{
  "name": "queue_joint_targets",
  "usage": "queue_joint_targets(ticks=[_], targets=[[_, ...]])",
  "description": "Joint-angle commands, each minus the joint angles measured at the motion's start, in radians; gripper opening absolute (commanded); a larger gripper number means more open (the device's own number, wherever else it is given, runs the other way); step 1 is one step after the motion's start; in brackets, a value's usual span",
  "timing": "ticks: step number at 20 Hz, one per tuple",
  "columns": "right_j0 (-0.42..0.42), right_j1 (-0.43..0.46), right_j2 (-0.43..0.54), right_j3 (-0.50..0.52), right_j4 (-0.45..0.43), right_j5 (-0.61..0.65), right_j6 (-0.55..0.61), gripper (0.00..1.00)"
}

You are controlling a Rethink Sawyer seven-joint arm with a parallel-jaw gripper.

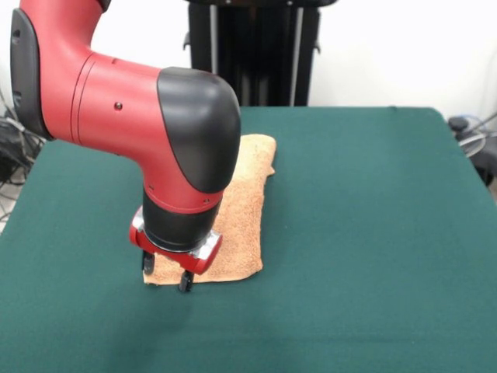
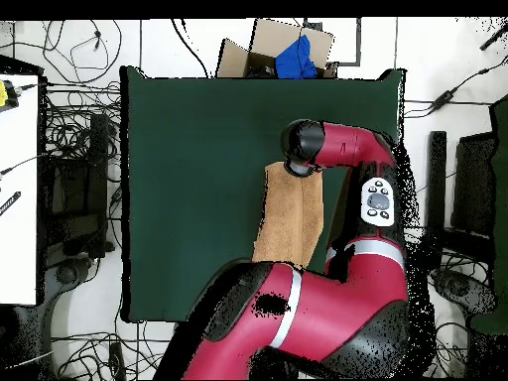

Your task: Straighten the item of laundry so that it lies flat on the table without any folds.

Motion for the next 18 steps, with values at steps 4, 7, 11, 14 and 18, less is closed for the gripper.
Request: queue_joint_targets(ticks=[4, 7, 11, 14, 18], targets=[[-0.035, 0.06, 0.085, 0.108, -0.086, -0.162, -0.132, 1.0], [-0.033, 0.042, 0.088, 0.108, -0.084, -0.168, -0.131, 1.0], [-0.039, 0.017, 0.113, 0.102, -0.062, -0.169, -0.138, 1.0], [-0.02, -0.012, 0.108, 0.07, -0.057, -0.113, -0.149, 1.0], [-0.01, -0.008, 0.113, 0.013, -0.038, -0.014, -0.17, 1.0]])
